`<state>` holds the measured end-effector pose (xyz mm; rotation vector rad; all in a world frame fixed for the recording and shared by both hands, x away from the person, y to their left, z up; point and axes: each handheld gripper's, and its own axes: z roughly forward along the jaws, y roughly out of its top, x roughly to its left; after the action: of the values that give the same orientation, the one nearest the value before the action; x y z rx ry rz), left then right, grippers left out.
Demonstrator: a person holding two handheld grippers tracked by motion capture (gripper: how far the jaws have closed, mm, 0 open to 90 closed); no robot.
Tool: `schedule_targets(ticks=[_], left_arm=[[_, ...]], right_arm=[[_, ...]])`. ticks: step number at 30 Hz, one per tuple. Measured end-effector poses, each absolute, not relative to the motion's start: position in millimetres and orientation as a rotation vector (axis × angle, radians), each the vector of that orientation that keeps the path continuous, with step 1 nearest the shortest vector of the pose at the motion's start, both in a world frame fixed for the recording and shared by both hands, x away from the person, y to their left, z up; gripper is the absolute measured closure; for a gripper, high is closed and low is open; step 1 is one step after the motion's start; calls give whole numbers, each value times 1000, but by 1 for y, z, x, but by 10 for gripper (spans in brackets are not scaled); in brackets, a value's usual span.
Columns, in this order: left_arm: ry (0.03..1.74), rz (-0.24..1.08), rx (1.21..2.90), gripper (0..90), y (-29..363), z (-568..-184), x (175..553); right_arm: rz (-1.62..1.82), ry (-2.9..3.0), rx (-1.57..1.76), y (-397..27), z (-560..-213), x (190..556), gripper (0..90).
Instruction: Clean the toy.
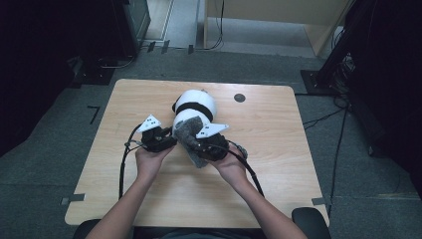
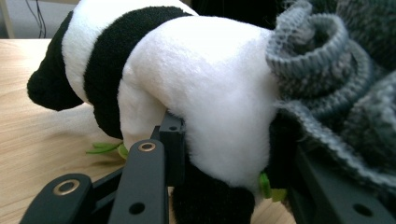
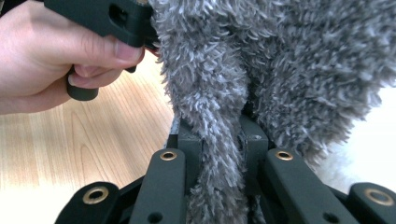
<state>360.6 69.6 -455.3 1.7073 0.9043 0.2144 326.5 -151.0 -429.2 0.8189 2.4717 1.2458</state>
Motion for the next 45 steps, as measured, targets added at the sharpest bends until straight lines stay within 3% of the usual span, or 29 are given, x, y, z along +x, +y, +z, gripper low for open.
schedule_targets(ticks=[16, 29, 38, 45], left_arm=[[904, 153, 1634, 601, 84, -447, 363], [878, 139, 1630, 594, 91, -445, 364], [871, 189, 1629, 593, 103, -441, 367], [827, 169, 1679, 593, 89, -442, 364]], right_arm=[[1094, 2576, 794, -154, -457, 334, 772], [1048, 2519, 960, -197, -459, 355, 772], [1189, 2362, 1056, -235, -422, 354, 773], [1367, 2285, 1004, -233, -389, 341, 772]])
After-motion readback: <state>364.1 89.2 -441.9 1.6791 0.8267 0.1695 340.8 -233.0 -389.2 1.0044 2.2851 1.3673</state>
